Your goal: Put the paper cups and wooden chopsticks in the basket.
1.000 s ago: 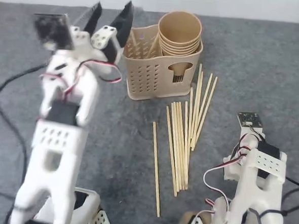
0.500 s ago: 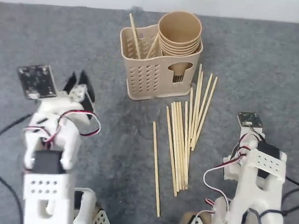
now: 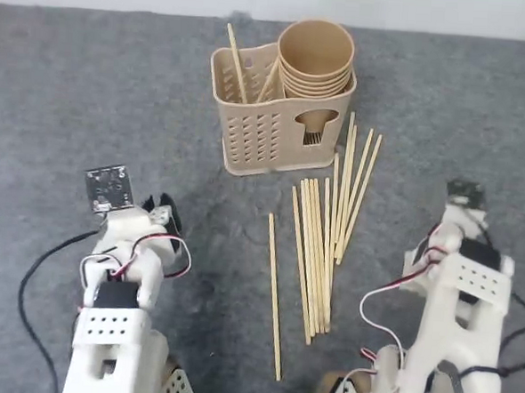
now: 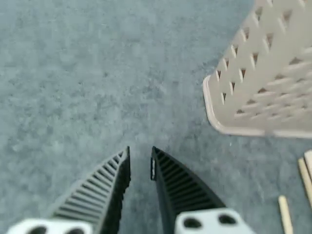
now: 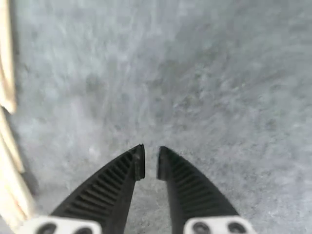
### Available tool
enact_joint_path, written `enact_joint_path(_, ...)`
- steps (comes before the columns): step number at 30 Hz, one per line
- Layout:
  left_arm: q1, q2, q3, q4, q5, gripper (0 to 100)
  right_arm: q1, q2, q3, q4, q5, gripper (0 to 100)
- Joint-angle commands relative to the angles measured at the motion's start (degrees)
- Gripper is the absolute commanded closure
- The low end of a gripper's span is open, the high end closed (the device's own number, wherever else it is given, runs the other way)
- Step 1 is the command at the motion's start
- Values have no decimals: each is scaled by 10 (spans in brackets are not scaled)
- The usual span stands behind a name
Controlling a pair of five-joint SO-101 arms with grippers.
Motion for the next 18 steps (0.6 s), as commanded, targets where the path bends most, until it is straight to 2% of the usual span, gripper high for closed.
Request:
enact_joint_path(1,5,-11,-35,81,-12,930,-1,0,-112,53,-60,843)
enact_joint_path(4,5,-11,-40,96,-44,930,-30,1,-185,71,-106,844)
enact_joint_path(8,7,-11,-40,97,-43,930,-94,44,-254,55,-160,863)
enact_joint_path(12,7,-11,-40,97,-43,930,-144,148,-306,9,-208,860)
enact_joint_path(15,6,-11,-40,95,-42,926,-150,244,-352,-48,-239,859)
enact_joint_path(18,6,-11,-40,95,-42,870,-153,340,-412,-82,-264,859)
